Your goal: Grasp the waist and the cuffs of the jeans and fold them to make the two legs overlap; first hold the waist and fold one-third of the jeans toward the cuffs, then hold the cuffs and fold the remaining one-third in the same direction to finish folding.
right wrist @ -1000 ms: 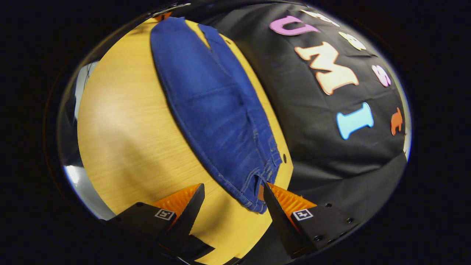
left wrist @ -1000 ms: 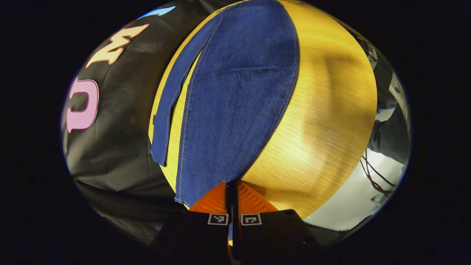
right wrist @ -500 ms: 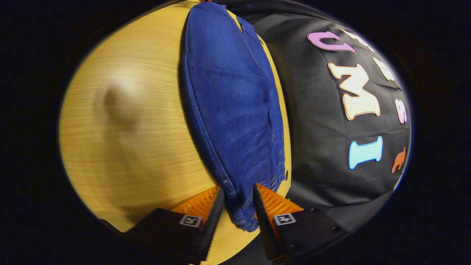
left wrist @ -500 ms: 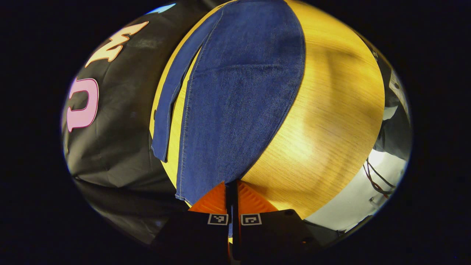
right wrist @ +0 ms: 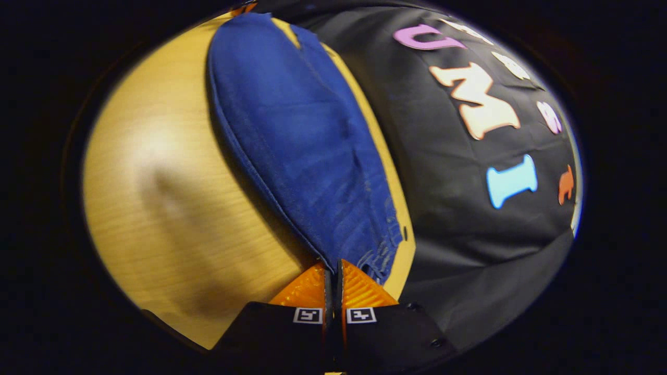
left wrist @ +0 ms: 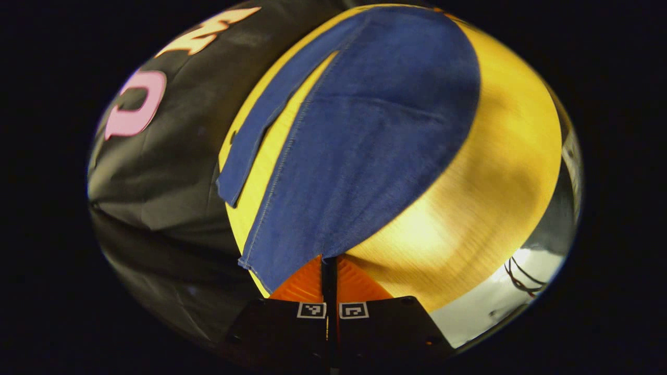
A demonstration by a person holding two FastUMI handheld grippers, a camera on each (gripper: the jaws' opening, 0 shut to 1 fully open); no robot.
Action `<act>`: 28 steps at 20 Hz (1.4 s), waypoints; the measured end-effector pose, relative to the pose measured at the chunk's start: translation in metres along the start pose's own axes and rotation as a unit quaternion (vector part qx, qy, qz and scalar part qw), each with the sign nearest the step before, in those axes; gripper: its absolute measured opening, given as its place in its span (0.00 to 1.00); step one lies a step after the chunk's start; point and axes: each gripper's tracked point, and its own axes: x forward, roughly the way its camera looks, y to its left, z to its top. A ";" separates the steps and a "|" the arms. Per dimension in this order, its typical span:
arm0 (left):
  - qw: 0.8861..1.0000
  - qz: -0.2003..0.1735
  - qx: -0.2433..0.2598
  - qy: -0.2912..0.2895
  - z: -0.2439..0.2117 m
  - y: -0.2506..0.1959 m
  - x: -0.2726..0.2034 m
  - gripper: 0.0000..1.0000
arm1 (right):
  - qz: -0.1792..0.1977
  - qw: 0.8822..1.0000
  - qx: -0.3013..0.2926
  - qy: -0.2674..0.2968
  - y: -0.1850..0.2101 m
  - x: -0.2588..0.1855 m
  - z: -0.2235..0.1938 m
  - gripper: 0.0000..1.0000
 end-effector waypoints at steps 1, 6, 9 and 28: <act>1.000 0.018 -0.022 -0.005 0.006 0.011 -0.006 0.00 | -0.015 1.000 0.019 -0.003 -0.011 -0.004 0.006 0.02; 0.993 0.057 -0.100 -0.034 0.034 0.065 -0.029 0.00 | -0.081 0.988 0.129 0.006 -0.067 -0.005 0.028 0.03; 0.991 0.069 -0.105 -0.052 0.062 0.100 -0.030 0.00 | -0.118 0.979 0.165 0.007 -0.099 0.000 0.048 0.02; 0.979 0.013 -0.178 -0.093 0.170 0.223 0.101 0.00 | -0.208 0.949 0.234 0.025 -0.182 0.111 0.111 0.02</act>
